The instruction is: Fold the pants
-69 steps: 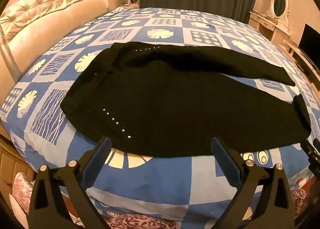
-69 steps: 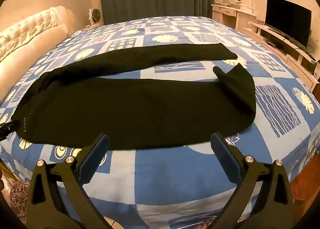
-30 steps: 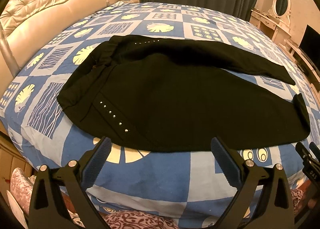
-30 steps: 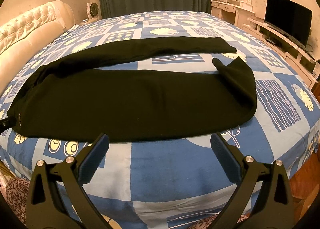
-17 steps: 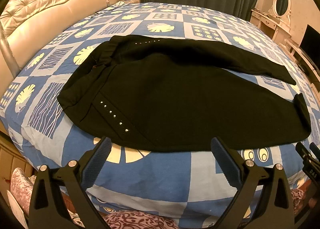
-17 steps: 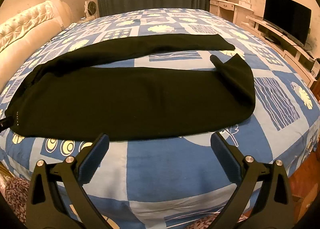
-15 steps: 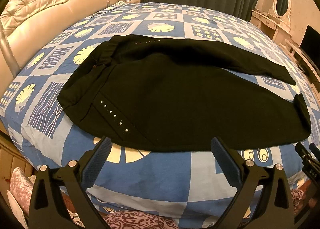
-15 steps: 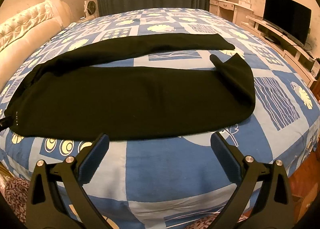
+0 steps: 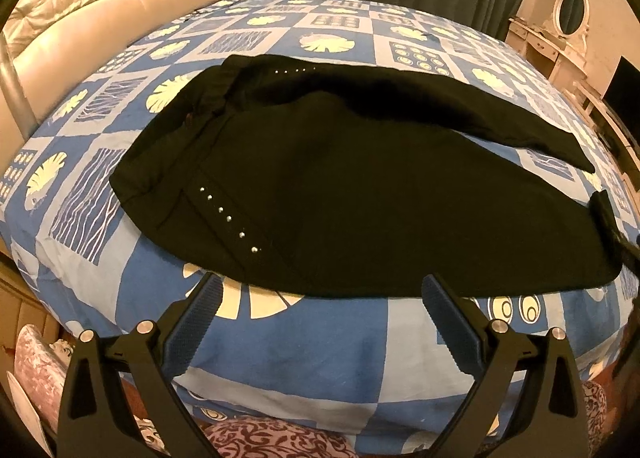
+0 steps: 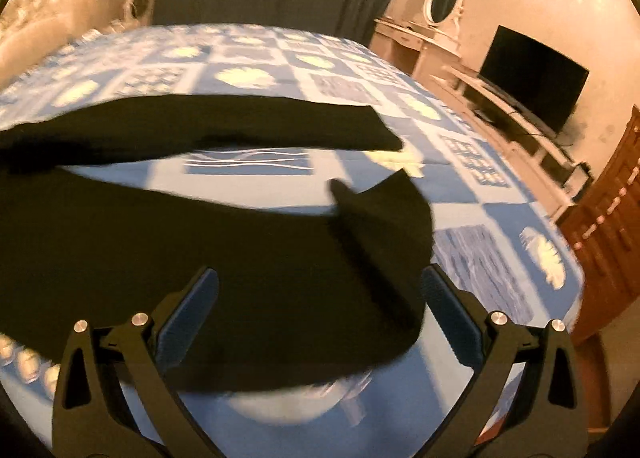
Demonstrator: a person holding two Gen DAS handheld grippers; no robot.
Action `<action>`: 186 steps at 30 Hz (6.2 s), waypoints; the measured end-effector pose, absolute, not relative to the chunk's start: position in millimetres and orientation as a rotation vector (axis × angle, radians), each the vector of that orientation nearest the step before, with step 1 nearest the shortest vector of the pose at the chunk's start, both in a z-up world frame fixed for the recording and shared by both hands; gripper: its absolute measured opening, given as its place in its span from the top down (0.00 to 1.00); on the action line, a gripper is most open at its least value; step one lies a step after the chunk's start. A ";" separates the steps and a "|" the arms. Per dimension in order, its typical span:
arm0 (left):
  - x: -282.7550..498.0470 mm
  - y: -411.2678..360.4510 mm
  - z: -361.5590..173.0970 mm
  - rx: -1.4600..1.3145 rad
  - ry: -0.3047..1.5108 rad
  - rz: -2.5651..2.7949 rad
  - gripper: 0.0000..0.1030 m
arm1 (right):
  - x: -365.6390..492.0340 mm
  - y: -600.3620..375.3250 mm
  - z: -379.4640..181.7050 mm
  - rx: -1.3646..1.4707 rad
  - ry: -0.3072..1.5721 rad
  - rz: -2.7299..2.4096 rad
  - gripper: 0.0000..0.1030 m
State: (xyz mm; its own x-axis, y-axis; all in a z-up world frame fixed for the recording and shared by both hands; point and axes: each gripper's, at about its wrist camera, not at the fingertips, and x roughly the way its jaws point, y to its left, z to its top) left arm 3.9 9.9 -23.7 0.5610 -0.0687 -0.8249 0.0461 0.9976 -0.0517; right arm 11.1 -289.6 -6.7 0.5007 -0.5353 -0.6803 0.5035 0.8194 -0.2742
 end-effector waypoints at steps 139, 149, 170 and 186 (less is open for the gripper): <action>406.5 158.7 -79.9 -0.277 1.282 -0.341 0.93 | 404.9 -225.2 -39.1 -0.151 1.306 0.516 0.90; 375.4 185.3 -33.5 -0.434 1.068 -0.523 0.93 | 348.6 -225.9 6.3 -0.178 1.144 0.453 0.93; 236.5 229.8 -2.6 -0.569 0.924 -0.670 0.92 | 166.9 -217.1 44.4 -0.033 0.931 0.447 0.93; 94.5 255.5 -76.2 -0.533 1.121 -0.352 0.74 | 51.0 -198.3 -30.0 0.203 1.009 0.356 0.52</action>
